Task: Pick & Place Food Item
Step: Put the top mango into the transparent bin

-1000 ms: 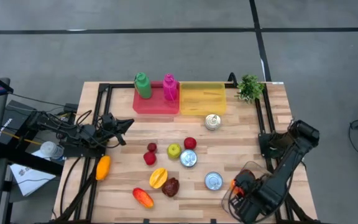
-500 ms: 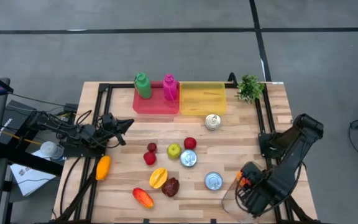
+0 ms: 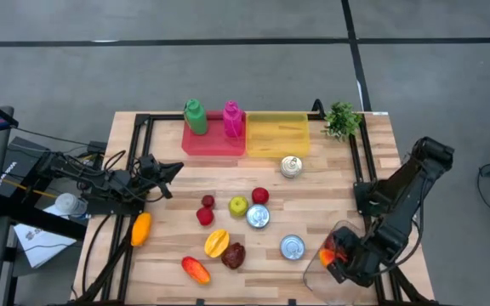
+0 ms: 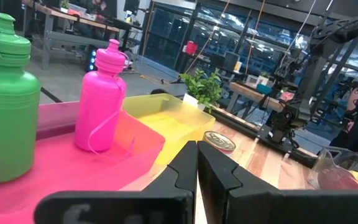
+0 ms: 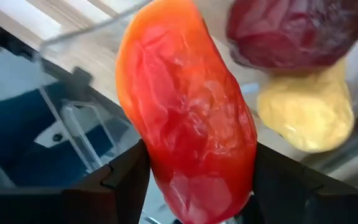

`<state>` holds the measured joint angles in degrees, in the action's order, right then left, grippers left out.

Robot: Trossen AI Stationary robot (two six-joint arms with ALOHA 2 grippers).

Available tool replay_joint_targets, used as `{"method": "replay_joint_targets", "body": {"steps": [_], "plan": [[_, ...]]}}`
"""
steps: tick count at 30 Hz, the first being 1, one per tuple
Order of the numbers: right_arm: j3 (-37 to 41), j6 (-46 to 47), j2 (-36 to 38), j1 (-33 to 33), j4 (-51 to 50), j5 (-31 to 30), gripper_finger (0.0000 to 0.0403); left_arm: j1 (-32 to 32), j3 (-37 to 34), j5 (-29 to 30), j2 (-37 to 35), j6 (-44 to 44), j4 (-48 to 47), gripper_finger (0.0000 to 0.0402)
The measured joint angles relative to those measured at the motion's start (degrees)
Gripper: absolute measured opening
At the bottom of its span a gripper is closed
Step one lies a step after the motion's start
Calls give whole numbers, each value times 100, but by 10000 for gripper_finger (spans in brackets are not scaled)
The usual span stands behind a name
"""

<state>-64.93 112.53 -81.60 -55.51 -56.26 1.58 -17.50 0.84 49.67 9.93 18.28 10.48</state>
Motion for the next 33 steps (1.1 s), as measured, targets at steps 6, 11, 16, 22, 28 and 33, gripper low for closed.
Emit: {"method": "replay_joint_targets", "body": {"steps": [6,11,16,22,28,33], "plan": [[2,-23,-300,-118,55,296,235,-2,1,0,0,0,2,1],[2,-335,-645,-41,353,628,235,-1,0,-2,0,1,0,1],[2,-496,-821,103,574,617,235,0,0,-2,0,2,0,1],[2,-498,-1092,70,862,669,235,-2,0,-2,0,0,0,1],[0,-737,-1300,80,1172,847,235,-2,1,-2,-1,0,0,1],[0,-756,-1334,138,1113,906,236,-1,1,-1,0,1,0,1]]}}
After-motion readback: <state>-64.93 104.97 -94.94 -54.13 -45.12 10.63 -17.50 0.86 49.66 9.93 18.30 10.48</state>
